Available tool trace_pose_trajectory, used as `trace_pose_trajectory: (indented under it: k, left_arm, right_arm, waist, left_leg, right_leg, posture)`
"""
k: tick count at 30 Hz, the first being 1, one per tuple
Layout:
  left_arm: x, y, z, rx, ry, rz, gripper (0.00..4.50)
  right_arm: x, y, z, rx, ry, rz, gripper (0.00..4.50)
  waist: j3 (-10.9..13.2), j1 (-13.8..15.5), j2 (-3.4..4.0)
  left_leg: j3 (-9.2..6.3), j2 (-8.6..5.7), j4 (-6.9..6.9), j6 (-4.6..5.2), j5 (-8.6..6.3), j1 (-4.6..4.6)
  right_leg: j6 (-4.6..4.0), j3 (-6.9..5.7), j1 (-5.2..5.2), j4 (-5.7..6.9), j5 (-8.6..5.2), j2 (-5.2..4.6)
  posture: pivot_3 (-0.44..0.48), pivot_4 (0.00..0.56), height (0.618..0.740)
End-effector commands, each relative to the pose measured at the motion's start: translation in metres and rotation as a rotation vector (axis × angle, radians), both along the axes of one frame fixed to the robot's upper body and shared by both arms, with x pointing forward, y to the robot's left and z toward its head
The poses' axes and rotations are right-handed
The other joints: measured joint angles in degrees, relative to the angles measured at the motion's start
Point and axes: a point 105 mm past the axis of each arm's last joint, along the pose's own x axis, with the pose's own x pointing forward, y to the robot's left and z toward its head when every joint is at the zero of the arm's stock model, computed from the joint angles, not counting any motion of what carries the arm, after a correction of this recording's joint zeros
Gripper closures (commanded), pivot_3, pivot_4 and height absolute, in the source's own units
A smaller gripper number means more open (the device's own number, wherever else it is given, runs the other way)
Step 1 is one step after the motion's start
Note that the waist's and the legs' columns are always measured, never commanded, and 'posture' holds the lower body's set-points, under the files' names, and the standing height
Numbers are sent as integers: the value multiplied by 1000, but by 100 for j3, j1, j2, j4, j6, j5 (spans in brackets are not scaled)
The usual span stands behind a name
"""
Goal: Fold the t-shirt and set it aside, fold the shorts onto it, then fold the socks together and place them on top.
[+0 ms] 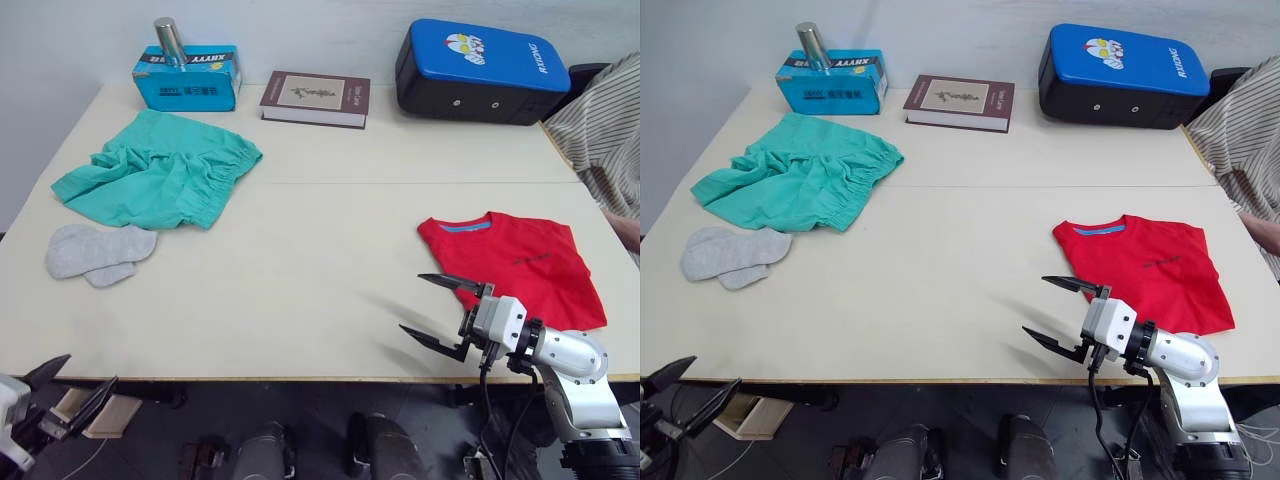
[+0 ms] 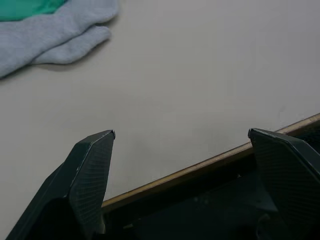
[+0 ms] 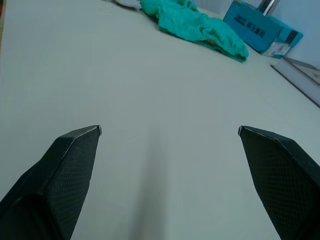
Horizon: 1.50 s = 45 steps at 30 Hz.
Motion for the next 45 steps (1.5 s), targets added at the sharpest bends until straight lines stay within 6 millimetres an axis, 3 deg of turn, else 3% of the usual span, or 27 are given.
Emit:
trace_pose_trajectory:
  k: [1, 3, 6, 10, 16, 19, 22, 25, 32, 36, 40, 42, 45]
  left_arm:
    - [50, -2, 29, 166, -25, -59, 24]
    - [90, -8, 41, 252, 8, -112, 24]
    - [125, -11, 53, 303, 28, -138, 24]
    - [197, -16, 71, 348, 52, -134, 24]
    - [244, -14, 70, 389, 103, -53, 24]
    - [250, -22, 56, 338, 171, -51, 621]
    - [253, -32, 48, 332, 206, -85, 1571]
    - [258, -41, 54, 316, 177, -103, 2531]
    - [274, -92, 91, 189, -55, -271, 4467]
    - [276, -134, 117, 213, -190, -459, 4467]
    - [260, -191, 131, 342, -273, -796, 4467]
    - [252, -210, 132, 343, -286, -922, 4467]
    - [225, -255, 109, 325, -212, -1206, 4467]
  right_arm:
    - [6, 10, 20, 38, -47, 12, 0]
    - [10, 15, 27, 54, -49, 16, 0]
    - [13, 20, 31, 62, -46, 15, 0]
    - [15, 24, 33, 74, -43, -4, 0]
    - [15, 23, 37, 95, -42, -65, 0]
    - [10, 19, 38, 88, -43, -95, 0]
    - [5, 12, 42, 90, -55, -140, 0]
    - [3, 6, 44, 97, -58, -184, 0]
    - [-2, 4, 42, 106, -54, -211, 0]
    - [-1, 1, 41, 105, -55, -220, 0]
    - [0, -2, 39, 100, -51, -229, 0]
    - [0, -2, 38, 97, -49, -230, 0]
    - [3, -3, 37, 87, -48, -234, 0]
  waist:
    - [1, 57, 1]
    - [1, 111, 2]
    - [-2, 81, 6]
    - [-5, 9, 0]
    - [-6, -122, -19]
    - [-5, -181, -21]
    - [-2, -167, -26]
    - [1, -162, -32]
    - [7, -128, -46]
    - [7, -134, -47]
    - [8, -139, -48]
    - [8, -139, -47]
    - [7, -149, -47]
  left_leg:
    - [-7, 0, 0, -7, 5, 0]
    - [-10, -2, -1, -11, 19, -1]
    - [2, 0, -7, -18, 18, -3]
    - [31, -4, -6, -21, 51, -10]
    - [67, -16, -4, -16, 47, -9]
    - [66, -12, -5, -18, 47, -9]
    - [66, -12, -2, -22, 48, -6]
    - [64, -1, 11, -20, 52, 0]
    - [53, 0, 21, -15, 58, 0]
    - [54, -6, 26, -13, 57, -4]
    - [55, -12, 26, -13, 57, -6]
    - [55, -15, 28, -13, 57, -7]
    - [55, -16, 37, -13, 57, -7]
  right_leg:
    - [-3, -3, -1, 5, -1, 2]
    - [-10, -6, -3, 20, 2, 5]
    - [-10, -4, -8, 24, 4, 9]
    - [-3, -13, -14, 46, 1, 50]
    - [31, 1, -17, 18, 13, 101]
    - [39, 5, -19, 24, 8, 104]
    - [39, 8, -22, 32, 4, 108]
    - [39, 15, -20, 42, 4, 101]
    - [38, 12, -20, 44, 4, 89]
    - [39, 10, -17, 51, 5, 90]
    - [41, 8, -15, 51, 6, 92]
    - [41, 7, -14, 51, 6, 94]
    - [41, 8, -13, 51, 6, 98]
  posture:
    - [0, 150, 740]
    - [0, 150, 740]
    - [0, 150, 740]
    - [0, 150, 740]
    - [0, 150, 740]
    - [0, 150, 740]
    - [0, 150, 740]
    - [0, 150, 740]
    - [0, 150, 740]
    - [0, 150, 740]
    - [0, 150, 740]
    - [0, 150, 740]
    - [0, 150, 740]
